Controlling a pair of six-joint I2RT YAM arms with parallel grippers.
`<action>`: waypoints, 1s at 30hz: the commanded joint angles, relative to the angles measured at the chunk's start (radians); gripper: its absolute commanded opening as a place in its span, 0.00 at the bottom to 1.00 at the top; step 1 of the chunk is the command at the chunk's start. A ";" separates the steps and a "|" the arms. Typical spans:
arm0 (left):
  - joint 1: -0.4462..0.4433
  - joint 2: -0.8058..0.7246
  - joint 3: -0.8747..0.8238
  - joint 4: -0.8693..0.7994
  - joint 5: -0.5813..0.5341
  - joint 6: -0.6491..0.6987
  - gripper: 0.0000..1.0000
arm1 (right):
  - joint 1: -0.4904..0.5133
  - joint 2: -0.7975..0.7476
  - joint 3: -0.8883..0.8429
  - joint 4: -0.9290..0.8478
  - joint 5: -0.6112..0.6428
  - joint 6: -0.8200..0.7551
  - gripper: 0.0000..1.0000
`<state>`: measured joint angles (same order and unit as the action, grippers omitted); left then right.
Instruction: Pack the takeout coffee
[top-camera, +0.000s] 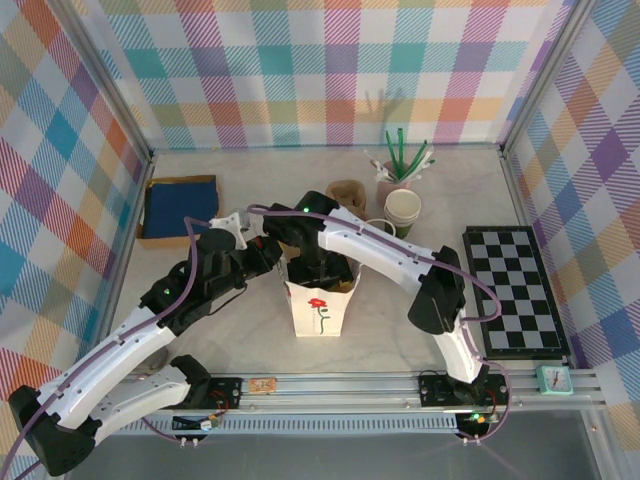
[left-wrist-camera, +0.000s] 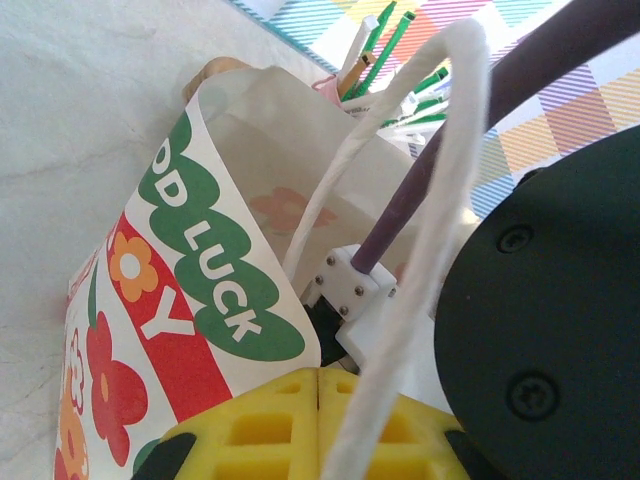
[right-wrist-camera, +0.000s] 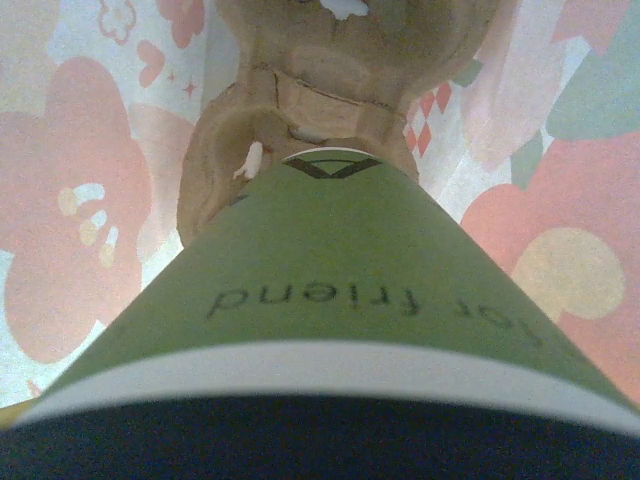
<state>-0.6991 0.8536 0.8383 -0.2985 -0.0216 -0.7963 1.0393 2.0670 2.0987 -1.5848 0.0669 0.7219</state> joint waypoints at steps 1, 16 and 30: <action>-0.010 0.000 -0.014 0.012 -0.037 0.002 0.00 | 0.006 -0.035 -0.028 -0.028 -0.024 0.010 0.46; -0.011 -0.011 -0.022 0.044 -0.046 0.006 0.00 | 0.006 -0.054 -0.078 0.020 -0.045 0.011 0.46; -0.013 -0.016 -0.020 0.029 -0.058 0.007 0.00 | 0.006 -0.062 -0.117 0.053 -0.064 0.010 0.45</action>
<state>-0.7048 0.8467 0.8253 -0.2852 -0.0471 -0.7963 1.0389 2.0201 2.0048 -1.4960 0.0219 0.7219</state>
